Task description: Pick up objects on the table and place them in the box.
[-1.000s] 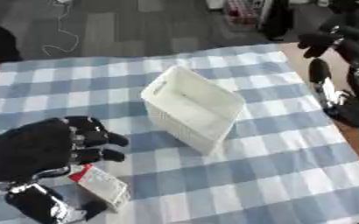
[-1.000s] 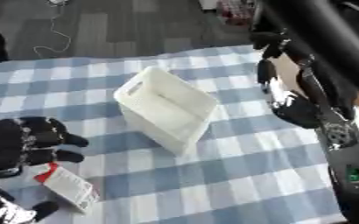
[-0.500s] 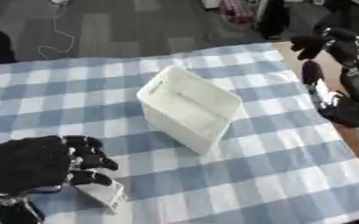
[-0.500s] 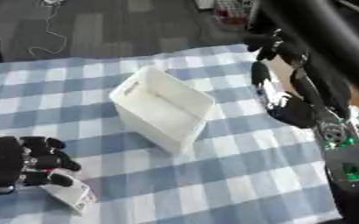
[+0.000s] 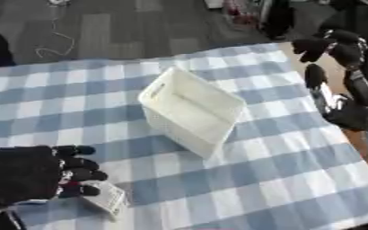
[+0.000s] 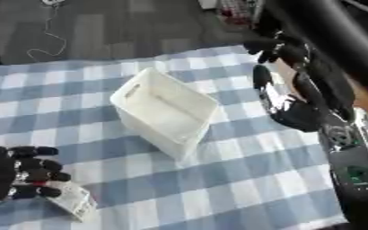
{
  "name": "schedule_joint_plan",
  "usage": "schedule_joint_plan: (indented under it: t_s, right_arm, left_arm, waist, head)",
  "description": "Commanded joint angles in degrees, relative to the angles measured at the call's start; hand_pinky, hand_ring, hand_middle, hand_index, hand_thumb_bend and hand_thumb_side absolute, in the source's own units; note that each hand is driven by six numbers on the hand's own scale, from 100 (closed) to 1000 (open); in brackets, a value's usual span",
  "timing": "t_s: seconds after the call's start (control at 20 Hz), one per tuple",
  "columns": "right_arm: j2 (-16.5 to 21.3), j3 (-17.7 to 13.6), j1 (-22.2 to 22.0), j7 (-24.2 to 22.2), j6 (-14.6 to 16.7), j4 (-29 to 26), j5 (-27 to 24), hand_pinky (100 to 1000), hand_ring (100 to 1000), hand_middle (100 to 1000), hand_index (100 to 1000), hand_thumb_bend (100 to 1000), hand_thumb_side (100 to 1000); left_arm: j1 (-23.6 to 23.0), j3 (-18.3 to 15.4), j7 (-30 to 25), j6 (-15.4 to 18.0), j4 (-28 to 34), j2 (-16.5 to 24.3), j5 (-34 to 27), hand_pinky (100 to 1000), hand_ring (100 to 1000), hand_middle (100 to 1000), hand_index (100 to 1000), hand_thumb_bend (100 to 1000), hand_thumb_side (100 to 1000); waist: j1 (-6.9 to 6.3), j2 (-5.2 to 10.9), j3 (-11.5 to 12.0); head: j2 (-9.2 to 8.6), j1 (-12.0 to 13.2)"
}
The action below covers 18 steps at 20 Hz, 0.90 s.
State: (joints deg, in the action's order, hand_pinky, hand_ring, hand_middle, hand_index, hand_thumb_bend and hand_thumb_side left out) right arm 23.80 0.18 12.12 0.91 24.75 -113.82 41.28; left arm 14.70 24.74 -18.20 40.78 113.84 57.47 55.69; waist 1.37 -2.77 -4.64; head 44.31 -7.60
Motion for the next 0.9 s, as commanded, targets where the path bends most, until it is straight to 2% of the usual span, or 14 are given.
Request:
schedule_joint_plan:
  t_s: [0.05, 0.45, 0.9]
  right_arm:
    - [1.41, -0.06, 0.61, -0.35, 0.13, -0.78, -0.41, 461, 511, 613, 807, 100, 961]
    - [1.34, 0.14, 0.96, -1.0, 0.49, -0.78, -0.9, 466, 514, 618, 809, 100, 960]
    - [1.01, 0.41, 2.04, -2.45, 0.62, -0.78, -1.36, 477, 522, 628, 812, 100, 963]
  left_arm:
    - [1.4, -0.7, 0.33, -0.39, 0.76, 2.27, 0.37, 984, 894, 903, 898, 429, 910]
    - [4.9, 0.99, -2.74, -0.37, -1.57, 1.15, -1.52, 978, 893, 903, 903, 438, 916]
    - [5.3, 1.46, -2.31, 0.81, -4.26, 0.11, -0.62, 987, 891, 899, 899, 442, 919]
  waist:
    - [-0.12, 0.59, -0.07]
    - [-0.2, 0.63, -0.53]
    - [-0.36, 0.44, -1.33]
  head:
    - [-0.37, -0.27]
    - [-0.63, -0.11]
    - [-1.77, -1.3]
